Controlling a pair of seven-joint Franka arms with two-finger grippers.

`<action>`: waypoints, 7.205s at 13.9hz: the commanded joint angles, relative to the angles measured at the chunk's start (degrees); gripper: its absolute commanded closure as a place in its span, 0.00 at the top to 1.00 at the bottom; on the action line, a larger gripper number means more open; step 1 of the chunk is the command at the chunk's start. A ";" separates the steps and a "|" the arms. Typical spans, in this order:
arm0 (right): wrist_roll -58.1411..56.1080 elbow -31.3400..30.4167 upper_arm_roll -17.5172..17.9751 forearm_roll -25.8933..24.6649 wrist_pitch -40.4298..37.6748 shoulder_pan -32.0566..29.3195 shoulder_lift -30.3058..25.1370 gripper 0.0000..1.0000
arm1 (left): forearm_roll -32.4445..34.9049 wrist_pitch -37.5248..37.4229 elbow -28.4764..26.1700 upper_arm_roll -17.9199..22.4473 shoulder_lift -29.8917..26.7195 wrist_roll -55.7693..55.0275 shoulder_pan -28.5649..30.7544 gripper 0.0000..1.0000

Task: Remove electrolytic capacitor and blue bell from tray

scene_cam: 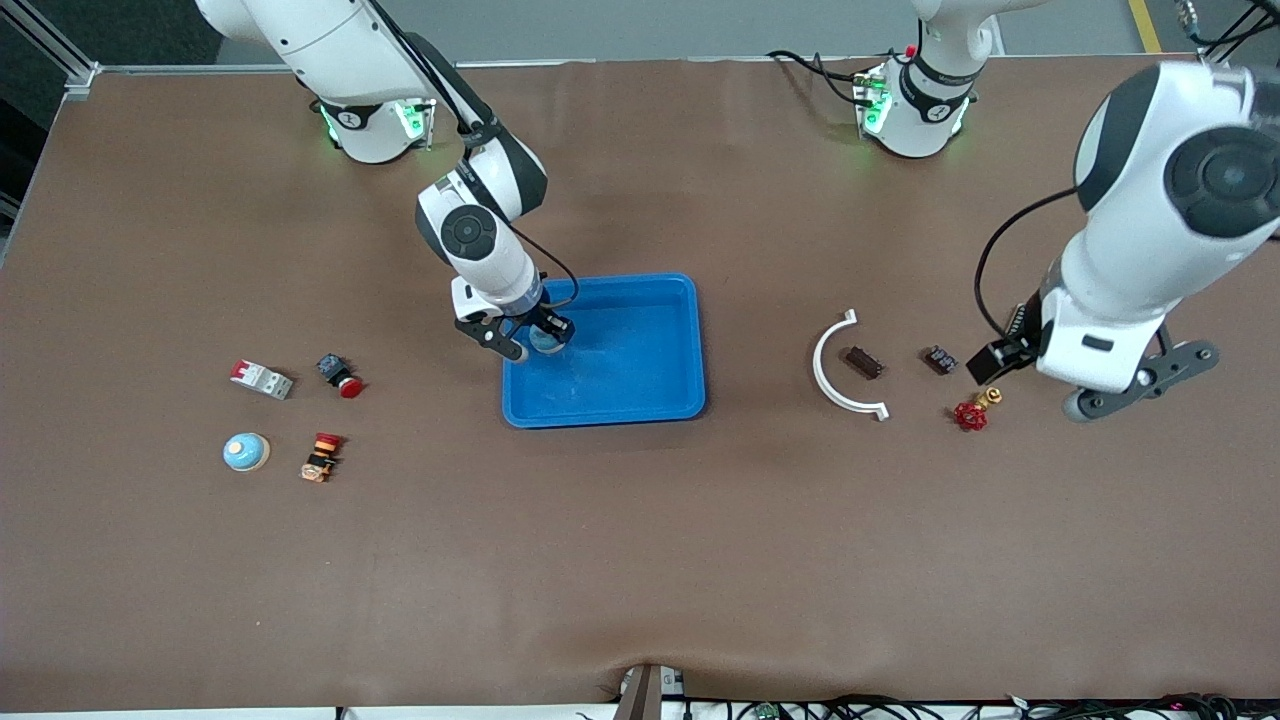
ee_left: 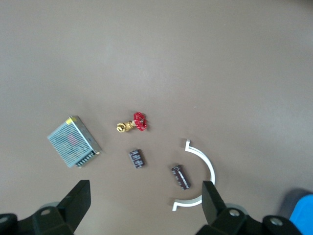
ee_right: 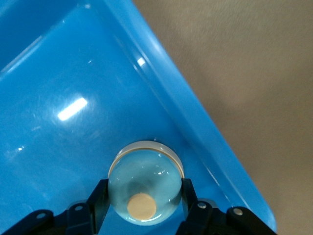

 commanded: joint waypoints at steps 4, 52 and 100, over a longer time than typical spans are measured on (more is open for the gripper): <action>-2.71 15.63 -0.55 -1.56 -31.37 -4.66 -2.18 0.00 | -8.37 -3.09 -0.49 12.25 -7.93 19.16 -5.75 1.00; -87.72 -21.08 -0.11 -5.08 4.27 -52.23 -11.24 0.00 | -14.71 -8.37 -3.66 25.13 -17.26 31.68 -14.74 1.00; -55.99 35.94 -12.23 -2.28 -59.96 -26.56 -19.06 1.00 | -14.45 -8.37 -4.10 24.69 -16.91 30.63 -15.01 1.00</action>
